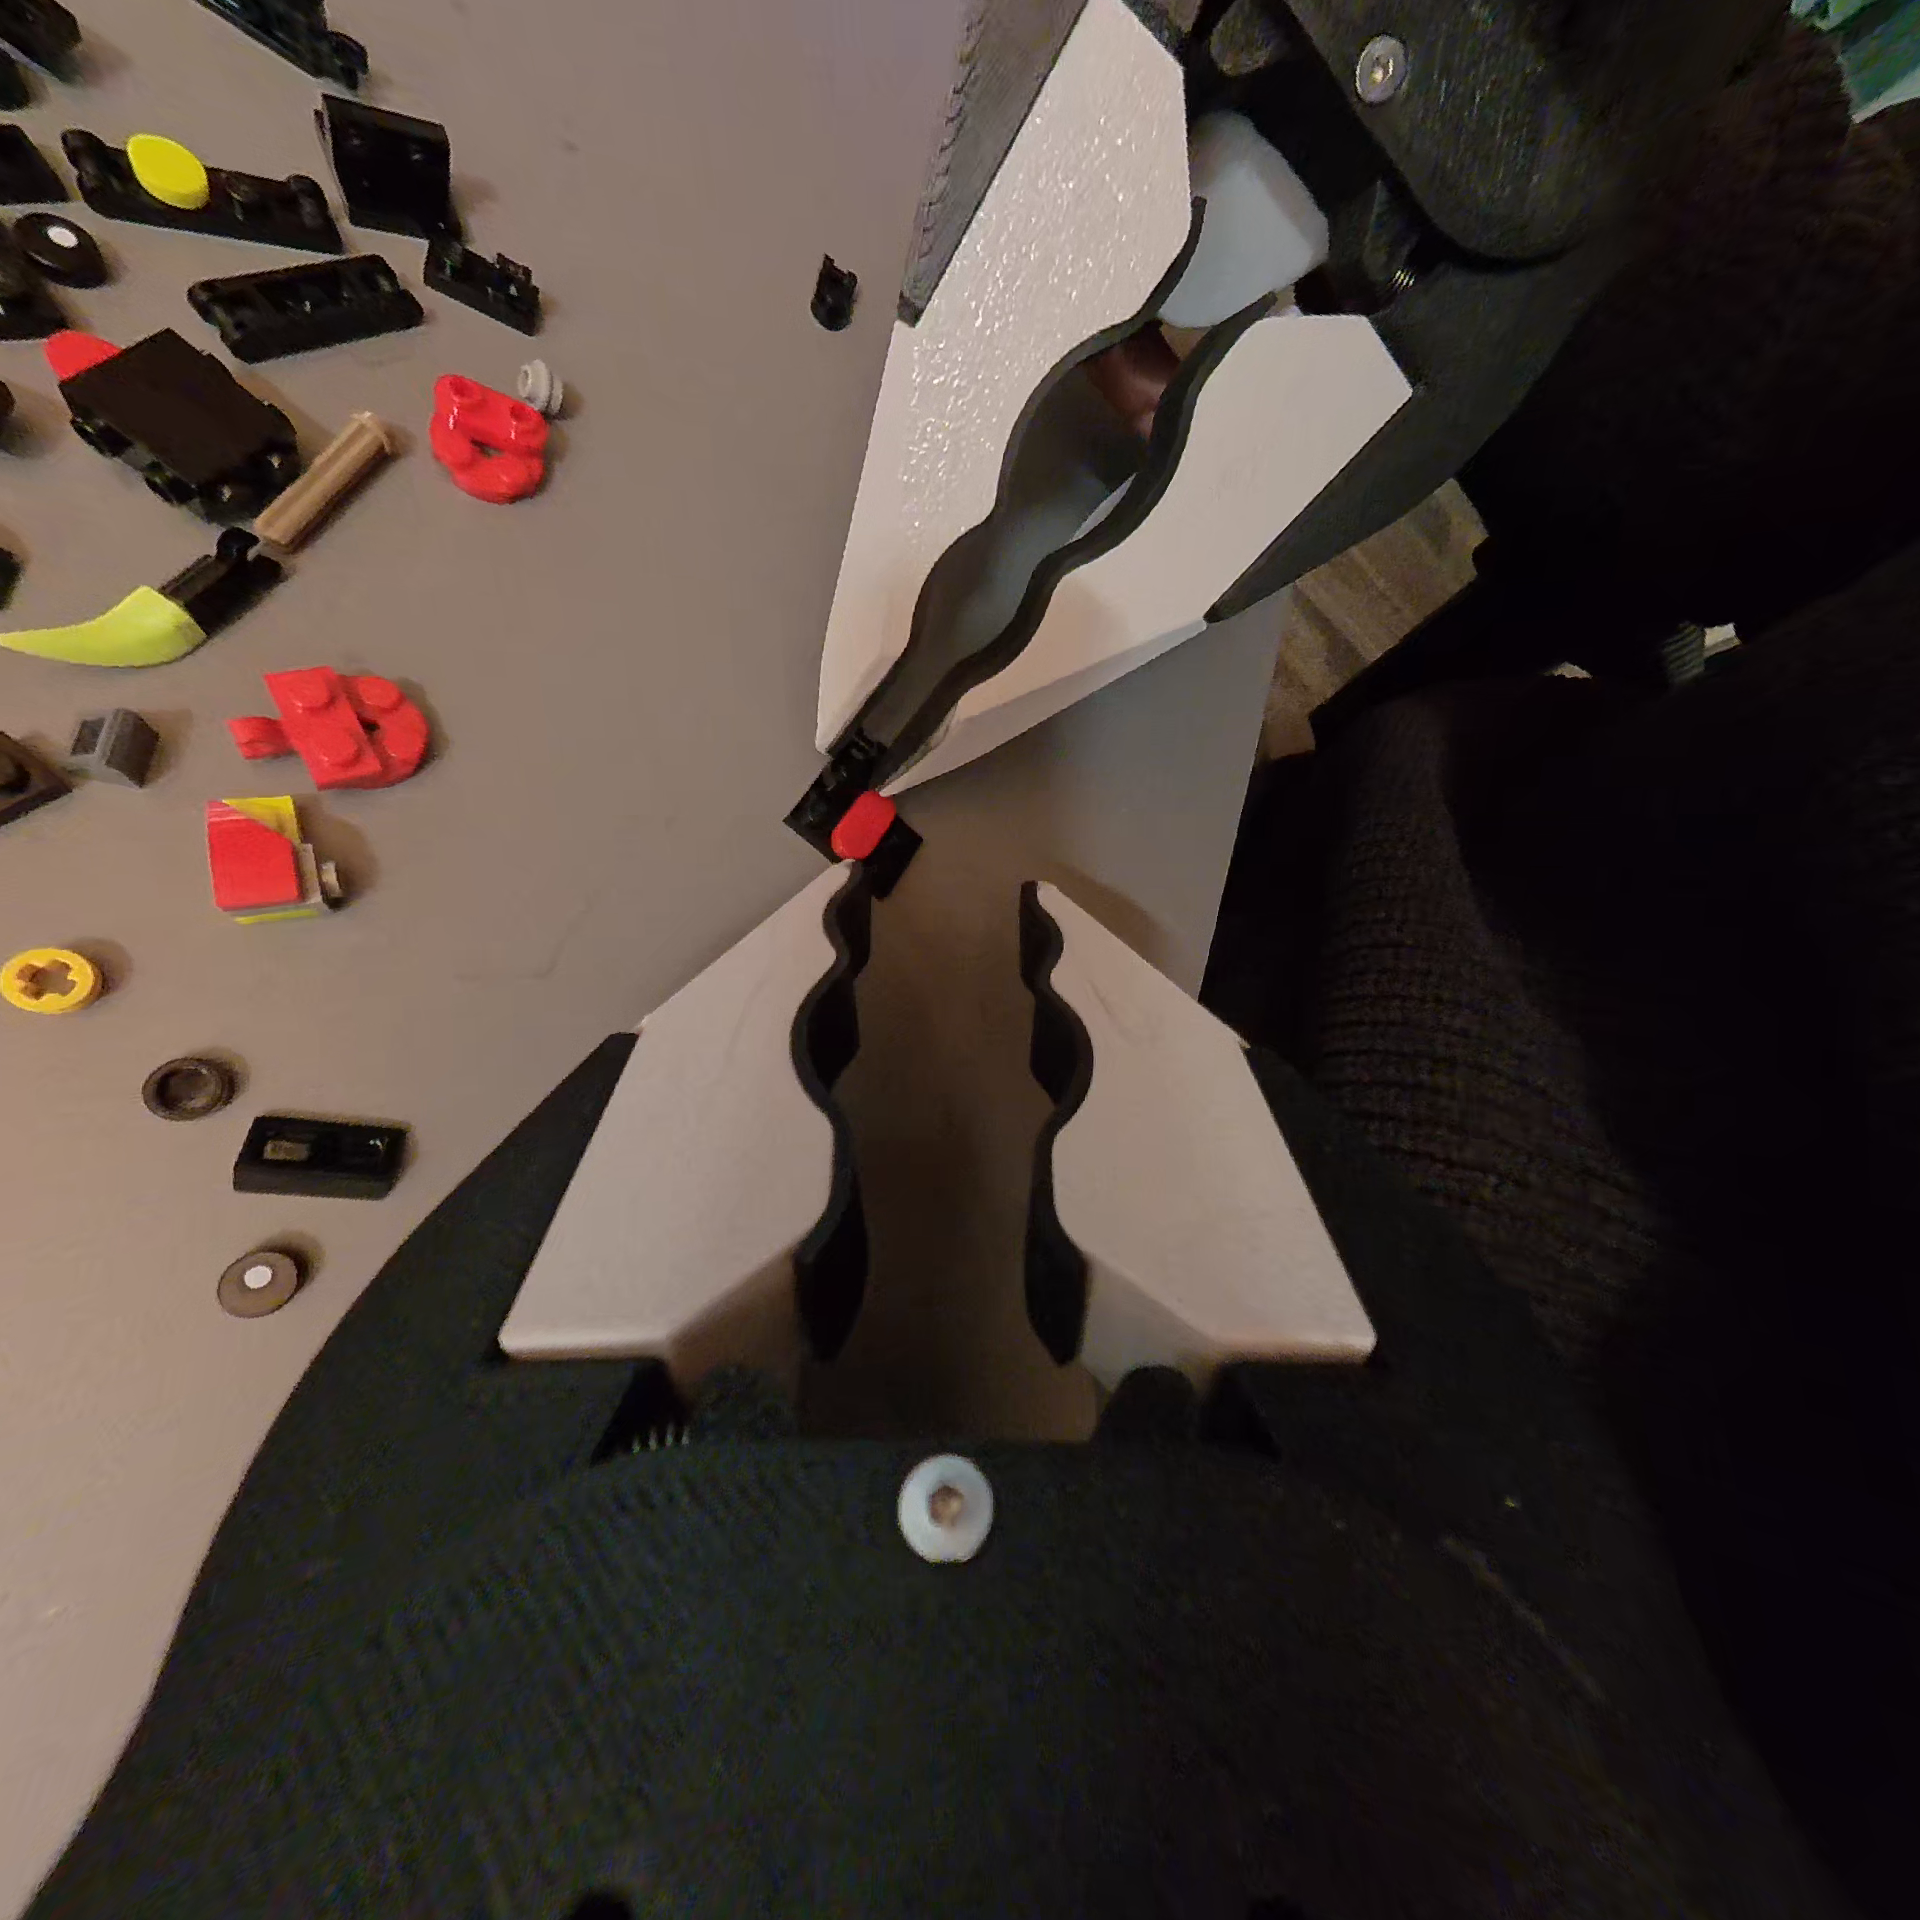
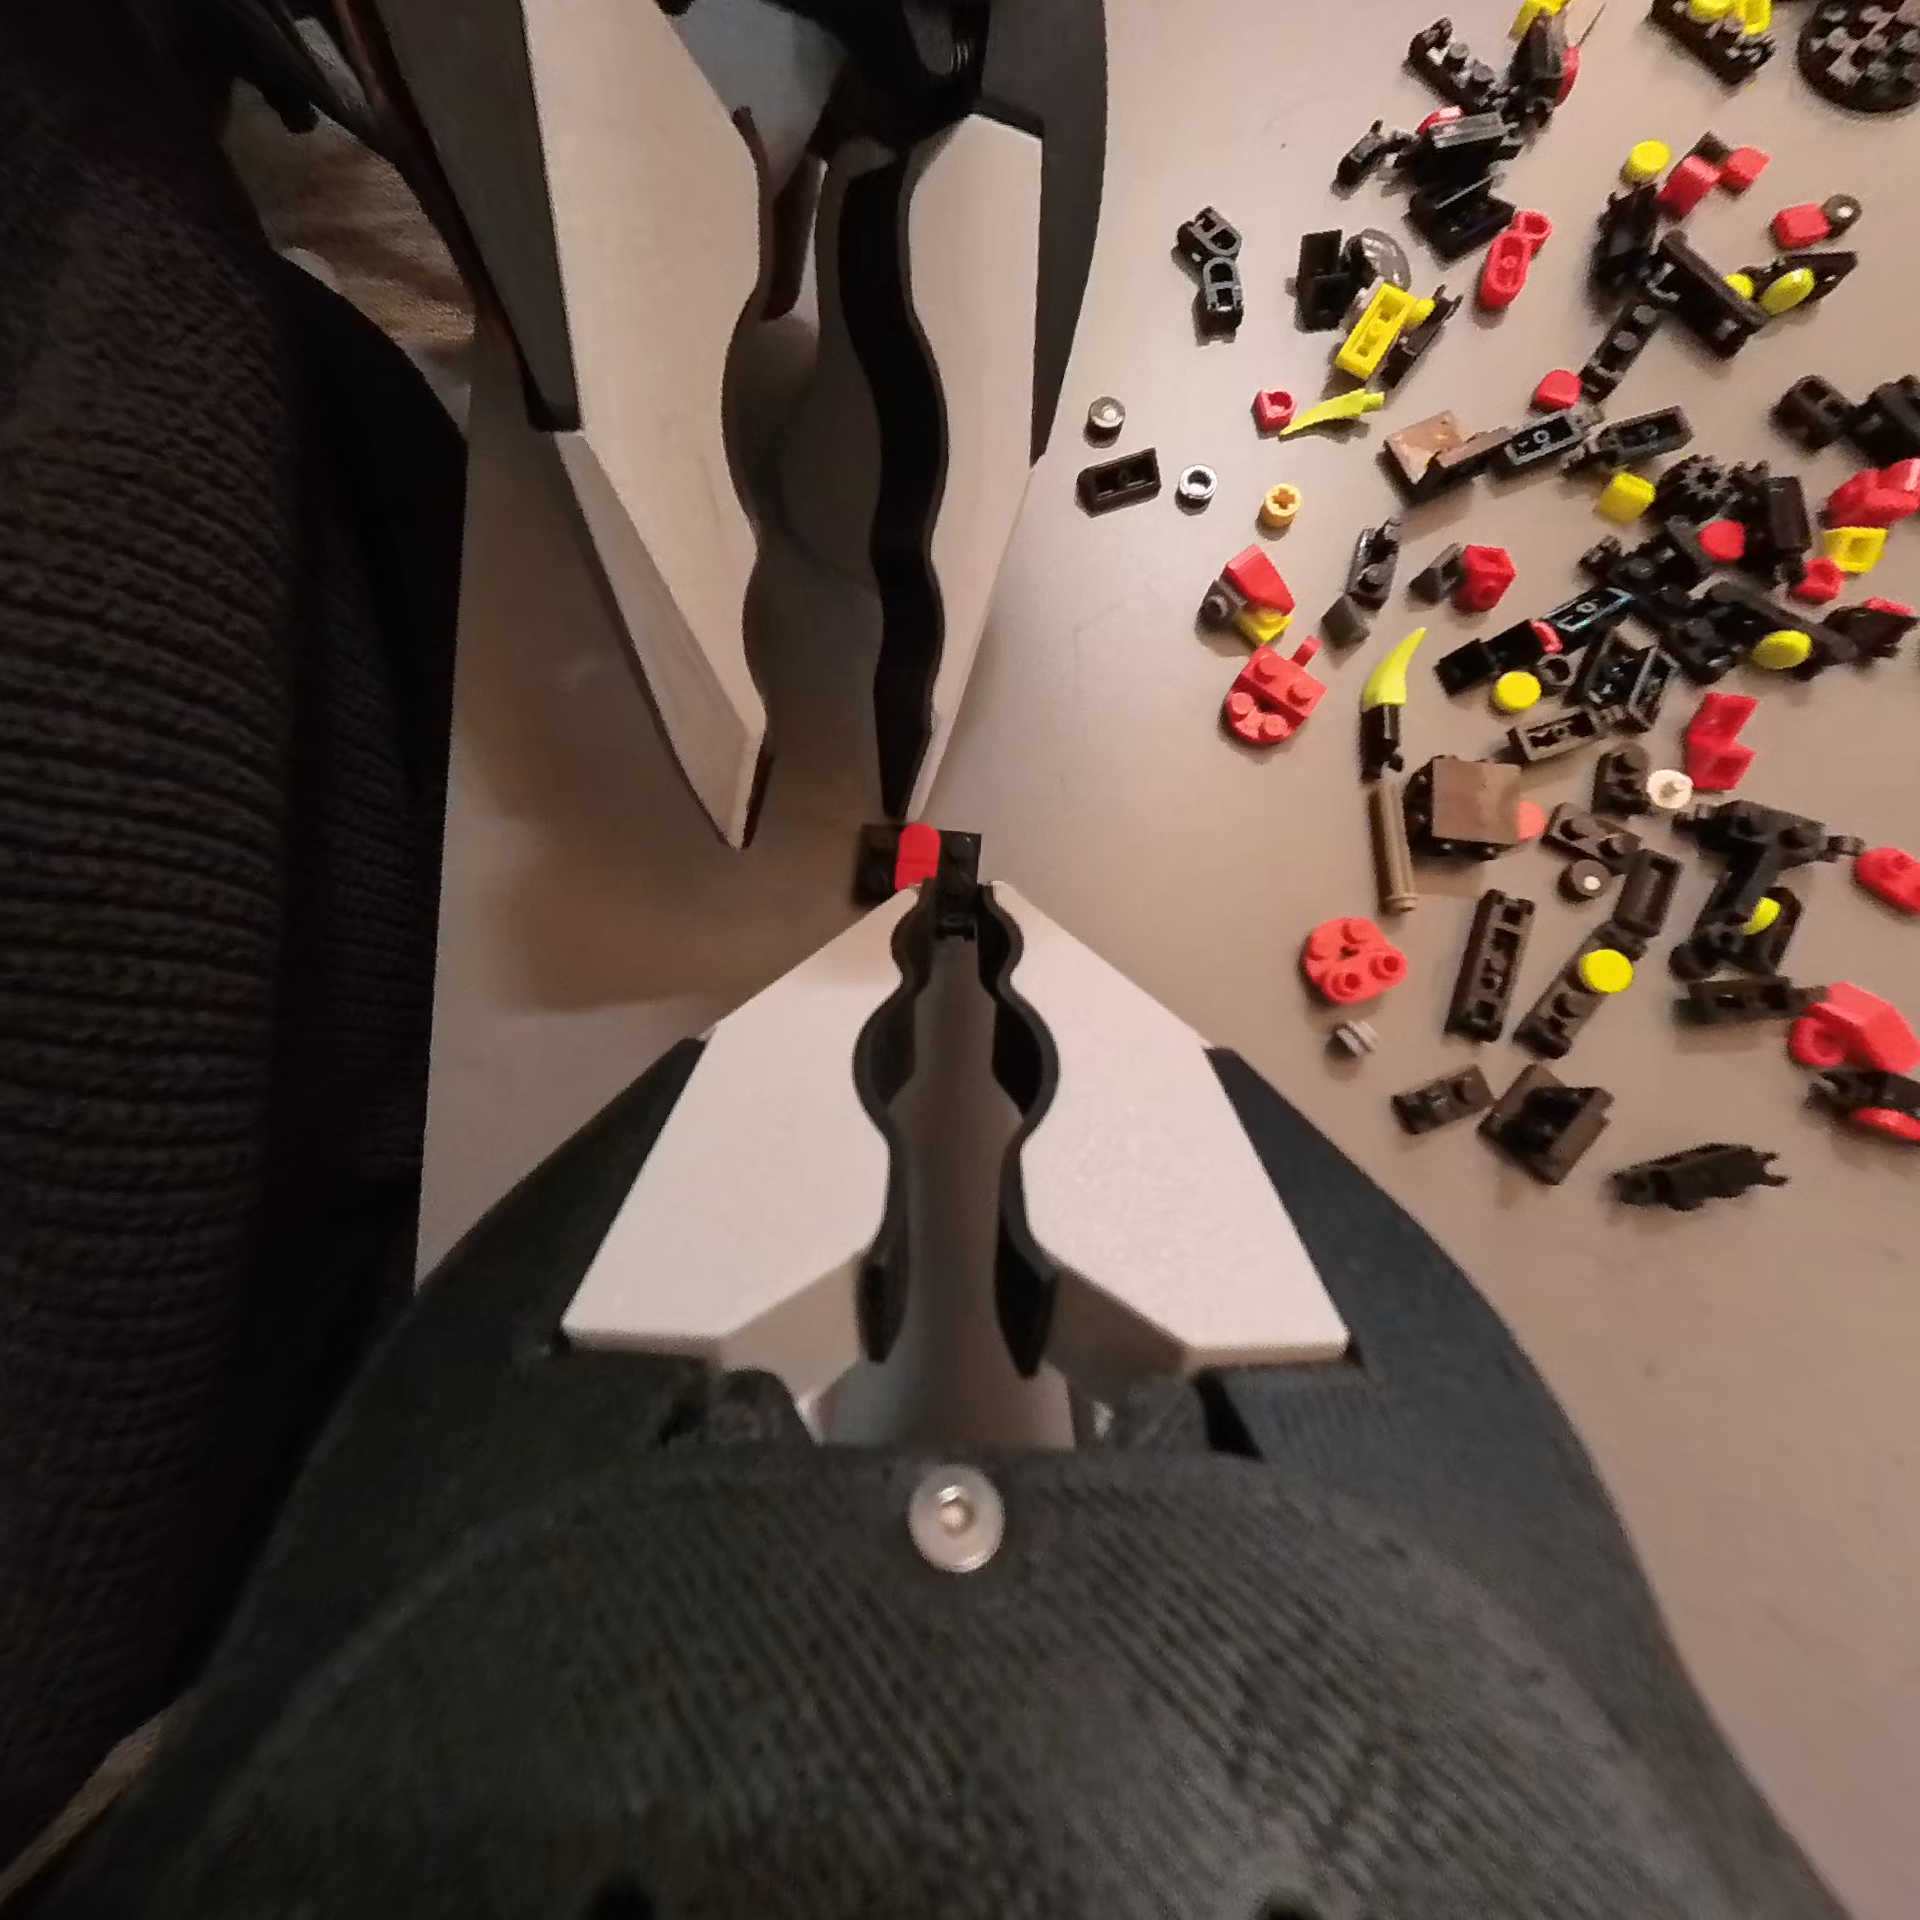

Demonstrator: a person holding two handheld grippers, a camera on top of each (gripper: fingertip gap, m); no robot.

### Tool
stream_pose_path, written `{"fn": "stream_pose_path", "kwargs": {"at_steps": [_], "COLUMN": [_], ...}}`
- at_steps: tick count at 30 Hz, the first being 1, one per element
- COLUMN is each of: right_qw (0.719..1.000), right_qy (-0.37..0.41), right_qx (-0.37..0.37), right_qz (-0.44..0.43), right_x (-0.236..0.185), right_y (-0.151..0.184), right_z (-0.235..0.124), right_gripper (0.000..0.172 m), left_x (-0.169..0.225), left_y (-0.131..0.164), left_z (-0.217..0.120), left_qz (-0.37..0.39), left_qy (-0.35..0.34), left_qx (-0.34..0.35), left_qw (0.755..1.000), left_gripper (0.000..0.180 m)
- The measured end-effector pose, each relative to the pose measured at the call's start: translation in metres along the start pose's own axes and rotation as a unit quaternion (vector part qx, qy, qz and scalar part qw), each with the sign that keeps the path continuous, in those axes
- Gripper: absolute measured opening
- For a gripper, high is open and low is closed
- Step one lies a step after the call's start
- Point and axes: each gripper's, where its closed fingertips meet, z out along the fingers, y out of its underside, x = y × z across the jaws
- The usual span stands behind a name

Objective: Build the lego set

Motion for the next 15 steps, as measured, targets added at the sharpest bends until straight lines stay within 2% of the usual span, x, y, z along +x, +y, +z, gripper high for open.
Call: {"fn": "stream_pose_path", "kwargs": {"at_steps": [15], "right_qw": [0.999], "right_qy": [-0.023], "right_qx": [-0.002], "right_qz": [0.038], "right_x": [0.0004], "right_y": [0.0012], "right_z": [0.0006], "right_gripper": [0.006], "left_x": [-0.0021], "left_y": [-0.0003], "left_z": [0.0004], "left_qz": [-0.003], "left_qy": [-0.001], "left_qx": [0.000], "left_qw": [1.000], "left_gripper": [0.027]}}
